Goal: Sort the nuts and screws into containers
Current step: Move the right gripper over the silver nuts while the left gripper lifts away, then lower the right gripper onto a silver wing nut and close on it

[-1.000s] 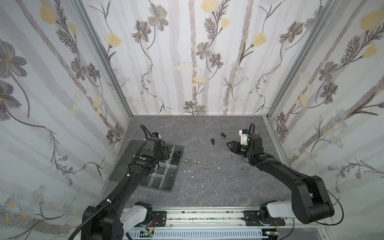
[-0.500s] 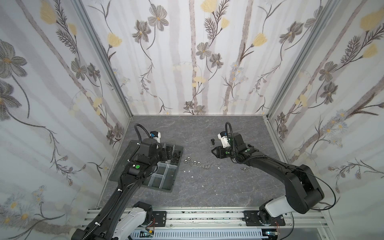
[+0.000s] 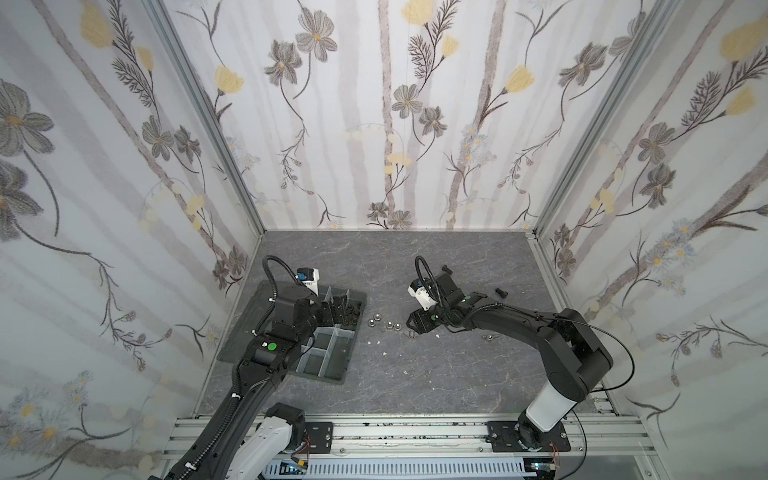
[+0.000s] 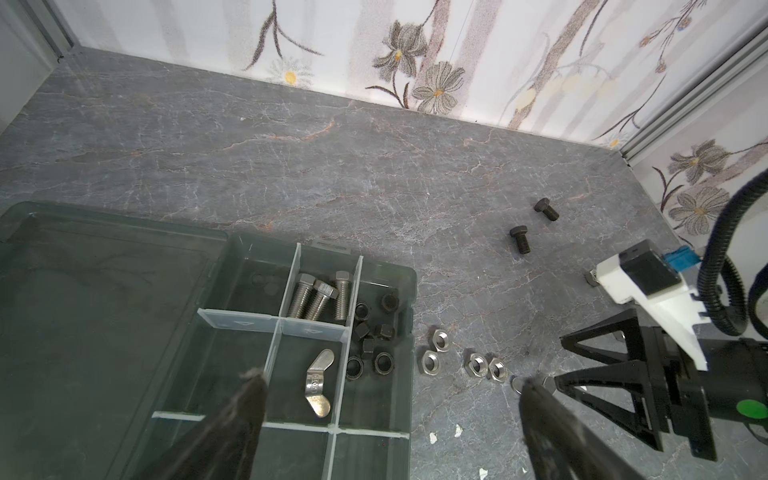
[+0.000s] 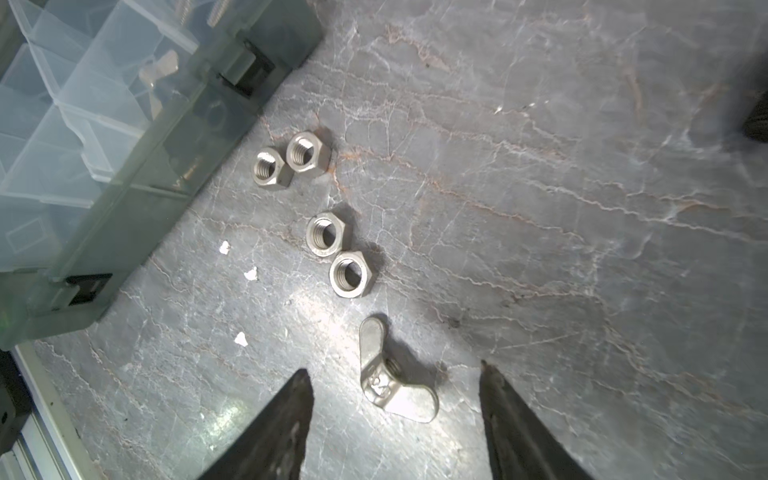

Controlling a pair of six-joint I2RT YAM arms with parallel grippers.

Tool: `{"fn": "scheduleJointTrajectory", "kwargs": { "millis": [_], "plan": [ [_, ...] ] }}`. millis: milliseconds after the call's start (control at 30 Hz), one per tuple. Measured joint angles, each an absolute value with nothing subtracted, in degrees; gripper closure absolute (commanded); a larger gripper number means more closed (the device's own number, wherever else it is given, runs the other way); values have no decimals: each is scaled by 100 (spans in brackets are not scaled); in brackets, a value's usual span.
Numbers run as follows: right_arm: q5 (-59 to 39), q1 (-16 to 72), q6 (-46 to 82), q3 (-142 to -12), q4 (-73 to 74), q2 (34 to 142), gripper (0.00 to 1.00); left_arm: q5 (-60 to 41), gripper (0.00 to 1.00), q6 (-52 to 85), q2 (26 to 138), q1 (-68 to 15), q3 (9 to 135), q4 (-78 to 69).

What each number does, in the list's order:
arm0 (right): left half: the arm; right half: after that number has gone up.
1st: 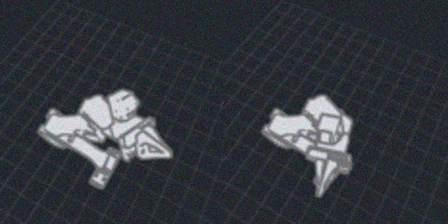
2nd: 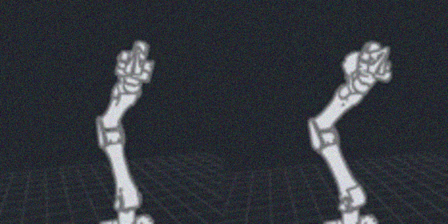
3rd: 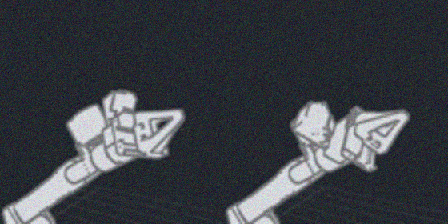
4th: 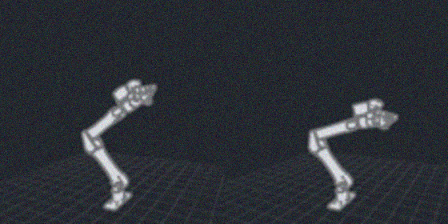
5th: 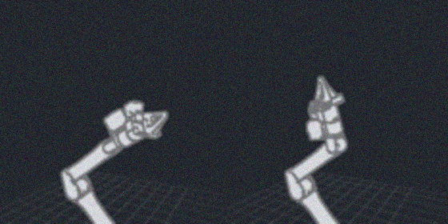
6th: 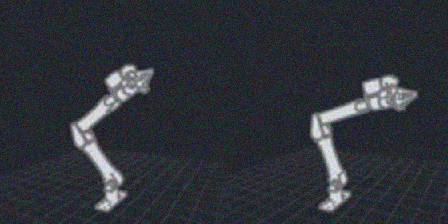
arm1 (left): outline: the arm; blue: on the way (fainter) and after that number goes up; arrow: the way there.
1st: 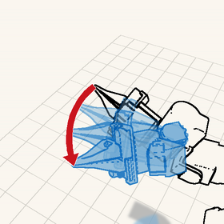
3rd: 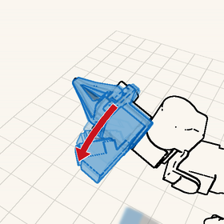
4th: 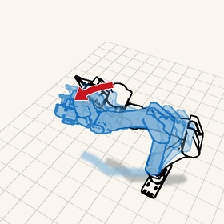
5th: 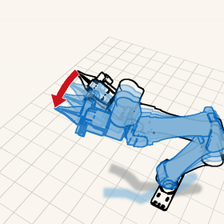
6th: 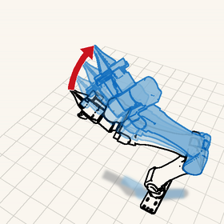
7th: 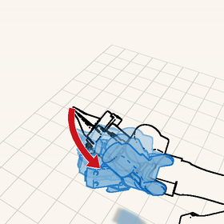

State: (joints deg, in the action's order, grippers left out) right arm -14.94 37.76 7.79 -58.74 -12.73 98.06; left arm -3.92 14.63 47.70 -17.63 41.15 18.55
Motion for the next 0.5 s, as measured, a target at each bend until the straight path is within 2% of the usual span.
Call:
{"fn": "scheduleJointTrajectory", "kwargs": {
  "millis": [500],
  "plan": [
    [-1466,4108,541,-6169,-1402,10447,36,-429,5,1452,4716,-1763,4016,1730]
  ]
}}
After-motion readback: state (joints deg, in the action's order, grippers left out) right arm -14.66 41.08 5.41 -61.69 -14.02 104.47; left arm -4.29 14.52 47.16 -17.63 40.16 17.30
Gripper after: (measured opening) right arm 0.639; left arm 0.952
